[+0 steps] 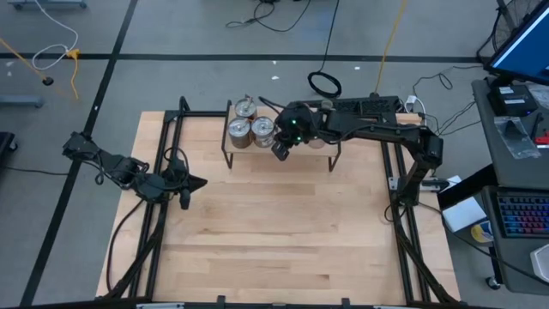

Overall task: Pick & Place candle stick holders
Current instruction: Put the silver scented candle on the shelf

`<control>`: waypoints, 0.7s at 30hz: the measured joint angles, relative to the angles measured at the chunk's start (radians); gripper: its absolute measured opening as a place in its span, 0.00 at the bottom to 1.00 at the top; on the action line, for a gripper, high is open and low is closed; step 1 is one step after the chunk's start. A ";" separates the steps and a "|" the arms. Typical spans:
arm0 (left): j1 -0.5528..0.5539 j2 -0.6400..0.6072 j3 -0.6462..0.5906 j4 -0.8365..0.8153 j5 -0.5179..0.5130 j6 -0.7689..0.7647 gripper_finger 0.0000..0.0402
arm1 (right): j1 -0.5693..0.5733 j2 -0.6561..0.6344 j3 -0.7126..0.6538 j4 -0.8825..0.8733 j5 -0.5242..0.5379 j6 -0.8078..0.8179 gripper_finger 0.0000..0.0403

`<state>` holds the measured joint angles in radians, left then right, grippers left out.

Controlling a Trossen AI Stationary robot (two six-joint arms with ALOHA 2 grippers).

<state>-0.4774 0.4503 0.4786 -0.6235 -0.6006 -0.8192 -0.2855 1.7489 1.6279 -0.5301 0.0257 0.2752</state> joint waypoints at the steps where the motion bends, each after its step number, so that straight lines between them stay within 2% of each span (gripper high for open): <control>1: 0.000 0.000 0.000 0.000 0.000 0.000 0.05 | -0.002 0.000 0.000 0.000 0.001 0.000 0.09; 21: 0.000 0.000 0.000 0.000 0.000 -0.003 0.05 | -0.022 0.019 -0.001 0.081 -0.003 -0.019 0.09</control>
<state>-0.4777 0.4503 0.4786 -0.6233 -0.6006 -0.8218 -0.3073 1.7683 1.6272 -0.4491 0.0223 0.2566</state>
